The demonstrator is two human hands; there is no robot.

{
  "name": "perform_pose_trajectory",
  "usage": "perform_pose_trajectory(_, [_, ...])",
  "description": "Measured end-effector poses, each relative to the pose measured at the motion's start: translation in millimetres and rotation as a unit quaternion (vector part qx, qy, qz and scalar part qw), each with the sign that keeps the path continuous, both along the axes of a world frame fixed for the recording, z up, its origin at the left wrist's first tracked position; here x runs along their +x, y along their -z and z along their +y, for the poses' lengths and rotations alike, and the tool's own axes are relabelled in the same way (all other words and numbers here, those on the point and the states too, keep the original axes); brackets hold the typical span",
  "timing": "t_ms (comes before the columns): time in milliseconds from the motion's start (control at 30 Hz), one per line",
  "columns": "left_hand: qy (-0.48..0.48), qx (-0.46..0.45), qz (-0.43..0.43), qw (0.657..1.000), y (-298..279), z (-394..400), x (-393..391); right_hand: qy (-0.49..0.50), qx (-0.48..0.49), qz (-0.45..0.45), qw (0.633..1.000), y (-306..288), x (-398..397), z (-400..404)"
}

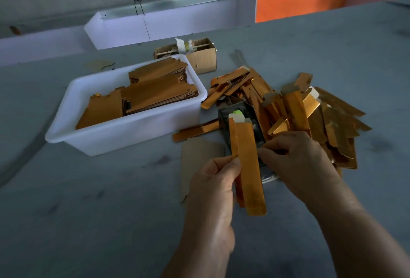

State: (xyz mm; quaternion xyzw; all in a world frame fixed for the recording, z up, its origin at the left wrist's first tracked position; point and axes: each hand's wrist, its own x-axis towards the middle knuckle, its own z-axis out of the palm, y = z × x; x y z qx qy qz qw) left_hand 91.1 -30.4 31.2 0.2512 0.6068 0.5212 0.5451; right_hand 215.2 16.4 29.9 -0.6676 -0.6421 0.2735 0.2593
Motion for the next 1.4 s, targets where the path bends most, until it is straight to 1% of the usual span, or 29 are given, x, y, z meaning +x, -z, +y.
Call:
perform_pose_trajectory(67, [-0.011,0.0,-0.01,1.0,0.0,-0.7,0.1,-0.004,0.005,0.011,1.0,-0.7,-2.3,0.0])
perform_pose_trajectory(167, [-0.027,0.025,-0.04,0.999,-2.2,-2.0,2.0,0.007,0.014,0.011,1.0,2.6,-7.0,2.5])
perform_pose_trajectory(200, [-0.026,0.033,-0.052,0.998,-3.1,-2.7,3.8,0.02,0.018,0.033,0.999,4.9,-8.8,2.1])
perform_pose_trajectory(233, [-0.022,0.04,-0.06,0.997,-4.0,-3.7,6.0,0.037,0.017,0.077,0.996,6.9,-10.6,-0.2])
perform_pose_trajectory(267, [-0.017,0.046,-0.061,0.997,-4.7,-4.7,8.1,0.053,0.007,0.145,0.988,8.0,-12.1,-3.9])
perform_pose_trajectory(300, [-0.013,0.053,-0.058,0.997,-4.7,-5.7,9.6,0.063,-0.009,0.228,0.972,8.1,-13.0,-8.0])
perform_pose_trajectory(333, [-0.009,0.059,-0.053,0.997,-4.4,-6.2,10.4,0.065,-0.028,0.311,0.948,7.1,-13.0,-11.4])
perform_pose_trajectory(367, [-0.006,0.062,-0.047,0.997,-3.7,-6.2,10.7,0.065,-0.043,0.374,0.924,5.3,-11.8,-13.8])
perform_pose_trajectory(400, [-0.003,0.06,-0.043,0.997,-3.0,-6.2,10.6,0.066,-0.049,0.405,0.911,3.9,-9.6,-15.3])
perform_pose_trajectory(433, [-0.002,0.056,-0.04,0.998,-2.5,-6.2,9.8,0.064,-0.045,0.406,0.911,3.6,-7.3,-16.1])
perform_pose_trajectory(467, [-0.001,0.052,-0.038,0.998,-2.5,-5.9,8.7,0.061,-0.031,0.38,0.922,3.6,-5.5,-16.7])
perform_pose_trajectory(567, [-0.001,0.046,-0.035,0.998,-2.3,-5.1,7.2,0.074,0.026,0.22,0.972,7.8,-3.4,-20.4])
perform_pose_trajectory(633, [-0.003,0.05,-0.033,0.998,-1.3,-4.9,6.6,0.084,0.051,0.145,0.984,12.3,-2.7,-23.6])
perform_pose_trajectory(700, [-0.004,0.053,-0.04,0.998,-0.9,-4.5,5.8,0.081,0.057,0.109,0.989,15.7,-2.4,-25.6])
perform_pose_trajectory(800, [0.004,0.059,-0.044,0.997,-3.1,-3.4,5.6,0.076,0.073,0.072,0.992,17.9,-4.1,-26.0])
perform_pose_trajectory(900, [0.018,0.079,-0.02,0.997,-5.8,0.8,7.1,0.082,0.104,0.077,0.988,19.2,-7.3,-27.7])
perform_pose_trajectory(967, [0.04,0.079,0.027,0.996,-6.4,5.1,6.8,0.081,0.124,0.075,0.986,21.7,-8.6,-28.6])
perform_pose_trajectory(1100, [0.078,0.079,0.142,0.984,-6.4,10.2,6.8,0.078,0.124,0.075,0.986,27.5,-9.4,-29.9])
perform_pose_trajectory(1167, [0.084,0.085,0.196,0.973,-7.6,11.5,8.1,0.073,0.153,0.024,0.985,25.2,-9.9,-30.0])
perform_pose_trajectory(1233, [0.087,0.087,0.226,0.966,-8.9,12.6,9.7,0.055,0.192,-0.063,0.978,22.0,-10.5,-29.4])
perform_pose_trajectory(1300, [0.095,0.092,0.259,0.957,-10.6,12.4,11.2,0.037,0.2,-0.114,0.972,21.0,-10.4,-32.2])
perform_pose_trajectory(1333, [0.104,0.096,0.279,0.95,-11.5,12.6,11.4,0.032,0.194,-0.112,0.974,20.2,-8.3,-34.0])
perform_pose_trajectory(1367, [0.111,0.098,0.291,0.945,-12.2,12.5,10.4,0.028,0.181,-0.092,0.979,18.0,-5.0,-35.2])
perform_pose_trajectory(1400, [0.116,0.095,0.289,0.945,-13.1,12.8,8.9,0.027,0.16,-0.048,0.986,15.0,-0.2,-35.9])
